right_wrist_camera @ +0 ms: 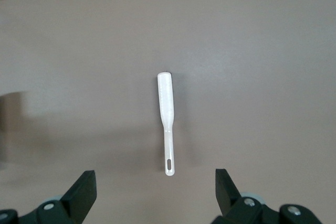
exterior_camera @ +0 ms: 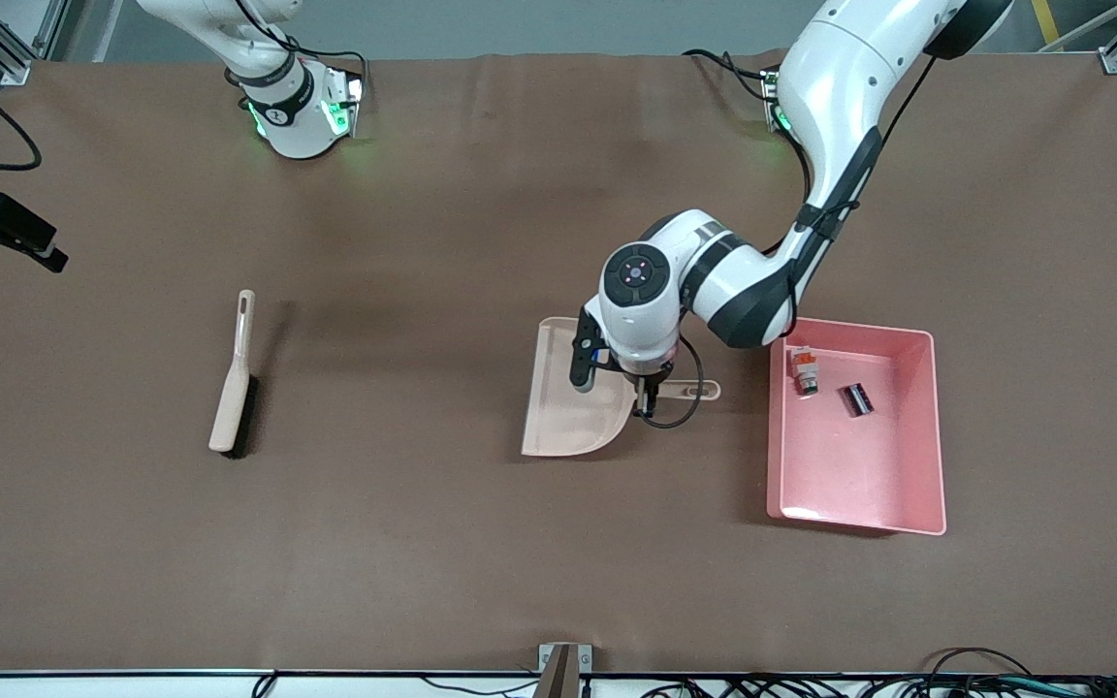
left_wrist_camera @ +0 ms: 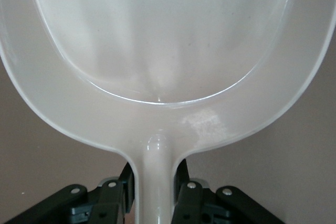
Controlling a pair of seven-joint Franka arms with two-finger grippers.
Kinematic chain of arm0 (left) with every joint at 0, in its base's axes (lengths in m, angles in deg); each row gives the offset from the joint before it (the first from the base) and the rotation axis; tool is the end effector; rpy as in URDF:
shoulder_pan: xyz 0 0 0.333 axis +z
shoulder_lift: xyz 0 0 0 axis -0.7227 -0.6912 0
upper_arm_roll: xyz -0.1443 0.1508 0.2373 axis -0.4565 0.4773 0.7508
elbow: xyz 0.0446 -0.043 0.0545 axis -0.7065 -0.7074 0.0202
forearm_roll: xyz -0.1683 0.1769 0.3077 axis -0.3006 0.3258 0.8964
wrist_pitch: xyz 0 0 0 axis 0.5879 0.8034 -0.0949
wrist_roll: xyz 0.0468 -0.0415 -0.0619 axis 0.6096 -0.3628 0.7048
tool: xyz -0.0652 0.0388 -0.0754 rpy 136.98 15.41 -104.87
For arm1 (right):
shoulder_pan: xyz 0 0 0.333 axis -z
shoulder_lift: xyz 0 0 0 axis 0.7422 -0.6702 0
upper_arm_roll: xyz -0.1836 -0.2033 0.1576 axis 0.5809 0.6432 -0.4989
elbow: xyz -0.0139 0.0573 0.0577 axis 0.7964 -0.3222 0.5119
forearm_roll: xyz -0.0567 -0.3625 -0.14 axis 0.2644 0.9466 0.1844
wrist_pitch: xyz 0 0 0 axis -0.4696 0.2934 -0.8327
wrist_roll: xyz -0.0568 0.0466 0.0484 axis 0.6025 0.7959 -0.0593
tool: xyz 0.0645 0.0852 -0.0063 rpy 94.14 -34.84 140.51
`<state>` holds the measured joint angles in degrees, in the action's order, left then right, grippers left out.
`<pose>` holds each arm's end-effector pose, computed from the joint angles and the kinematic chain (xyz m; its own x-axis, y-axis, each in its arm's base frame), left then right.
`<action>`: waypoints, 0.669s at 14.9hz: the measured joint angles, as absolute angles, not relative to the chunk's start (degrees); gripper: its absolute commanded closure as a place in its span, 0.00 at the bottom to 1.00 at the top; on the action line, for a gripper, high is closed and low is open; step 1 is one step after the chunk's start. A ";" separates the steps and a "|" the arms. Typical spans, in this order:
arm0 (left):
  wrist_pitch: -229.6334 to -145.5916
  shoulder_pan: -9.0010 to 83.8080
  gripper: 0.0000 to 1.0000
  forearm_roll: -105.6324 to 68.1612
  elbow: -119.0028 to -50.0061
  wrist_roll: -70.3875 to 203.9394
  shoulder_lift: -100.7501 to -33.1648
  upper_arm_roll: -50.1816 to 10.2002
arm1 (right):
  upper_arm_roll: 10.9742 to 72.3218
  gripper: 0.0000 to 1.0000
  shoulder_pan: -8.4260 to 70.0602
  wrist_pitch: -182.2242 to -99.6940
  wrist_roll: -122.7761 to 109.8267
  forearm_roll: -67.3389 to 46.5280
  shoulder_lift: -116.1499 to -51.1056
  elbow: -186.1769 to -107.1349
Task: Clean e-waste and dump in bin
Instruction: 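Lower the empty dustpan onto the table beside the bin with the left gripper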
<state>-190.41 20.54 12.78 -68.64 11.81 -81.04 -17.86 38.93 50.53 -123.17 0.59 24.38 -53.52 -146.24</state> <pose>0.5682 -0.4351 0.2832 -0.1415 -0.9794 -0.1438 -0.9856 0.1529 -0.0716 0.5284 -0.0473 0.6292 0.9862 -0.1330 0.0989 -0.1289 -0.9906 -0.0463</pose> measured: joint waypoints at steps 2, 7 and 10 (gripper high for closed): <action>-191.19 19.80 0.99 13.14 -68.64 14.93 -81.39 -17.87 | 38.92 0.00 50.53 -123.17 0.59 24.46 -53.94 -145.96; -193.15 18.26 0.99 17.90 -68.71 23.24 -85.33 -17.84 | 38.63 0.00 50.52 -123.12 0.72 24.48 -54.44 -144.32; -193.26 18.17 0.99 20.74 -68.79 24.52 -86.61 -17.78 | 38.57 0.00 50.53 -122.37 0.80 24.49 -54.45 -144.11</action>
<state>-193.26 18.17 20.74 -68.79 24.52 -86.61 -17.78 38.57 50.53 -122.37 0.80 24.49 -54.45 -144.11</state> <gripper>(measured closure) 0.665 0.000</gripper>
